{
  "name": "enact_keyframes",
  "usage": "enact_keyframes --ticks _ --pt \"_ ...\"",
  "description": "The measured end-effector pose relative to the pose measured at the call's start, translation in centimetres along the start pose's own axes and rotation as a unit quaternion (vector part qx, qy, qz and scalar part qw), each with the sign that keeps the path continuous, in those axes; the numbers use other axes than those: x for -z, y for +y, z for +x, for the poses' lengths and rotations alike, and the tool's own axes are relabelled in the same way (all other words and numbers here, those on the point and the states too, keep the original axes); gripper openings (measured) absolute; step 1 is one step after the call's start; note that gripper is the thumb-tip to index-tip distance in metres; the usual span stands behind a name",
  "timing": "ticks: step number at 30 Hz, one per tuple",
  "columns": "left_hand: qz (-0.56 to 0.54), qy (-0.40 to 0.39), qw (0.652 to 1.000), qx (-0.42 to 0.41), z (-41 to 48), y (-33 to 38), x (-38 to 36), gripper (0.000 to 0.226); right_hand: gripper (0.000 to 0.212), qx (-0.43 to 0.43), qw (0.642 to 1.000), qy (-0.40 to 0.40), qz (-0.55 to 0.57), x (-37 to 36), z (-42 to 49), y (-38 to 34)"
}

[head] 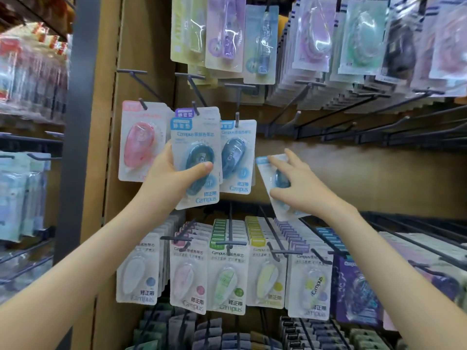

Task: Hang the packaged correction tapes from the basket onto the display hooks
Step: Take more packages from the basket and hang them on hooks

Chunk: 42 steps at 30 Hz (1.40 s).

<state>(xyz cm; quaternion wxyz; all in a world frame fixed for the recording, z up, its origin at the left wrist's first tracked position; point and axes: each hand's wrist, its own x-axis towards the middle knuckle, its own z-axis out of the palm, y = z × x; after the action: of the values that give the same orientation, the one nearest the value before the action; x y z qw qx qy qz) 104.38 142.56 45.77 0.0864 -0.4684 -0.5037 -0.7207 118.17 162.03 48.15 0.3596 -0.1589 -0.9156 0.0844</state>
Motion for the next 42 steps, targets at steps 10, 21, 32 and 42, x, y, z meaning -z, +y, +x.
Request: enact_keyframes --ticks 10,21,32,42 --pt "-0.047 0.01 0.999 0.001 -0.5 2.0 0.6 0.067 0.063 0.112 0.97 0.193 0.101 2.3 -4.2 -4.6" --pt "-0.051 0.018 0.998 0.015 -1.6 2.9 4.0 0.057 0.066 0.192 0.971 0.135 0.038 -0.1 -1.3 -8.5" --pt "-0.073 0.036 0.997 -0.004 -2.1 3.1 4.4 0.059 0.063 0.175 0.98 0.096 -0.022 -0.1 -1.0 -7.6" --pt "-0.057 0.022 0.998 0.033 -2.0 2.9 4.5 0.045 0.066 0.092 0.992 0.027 -0.077 -1.1 0.8 -8.3"
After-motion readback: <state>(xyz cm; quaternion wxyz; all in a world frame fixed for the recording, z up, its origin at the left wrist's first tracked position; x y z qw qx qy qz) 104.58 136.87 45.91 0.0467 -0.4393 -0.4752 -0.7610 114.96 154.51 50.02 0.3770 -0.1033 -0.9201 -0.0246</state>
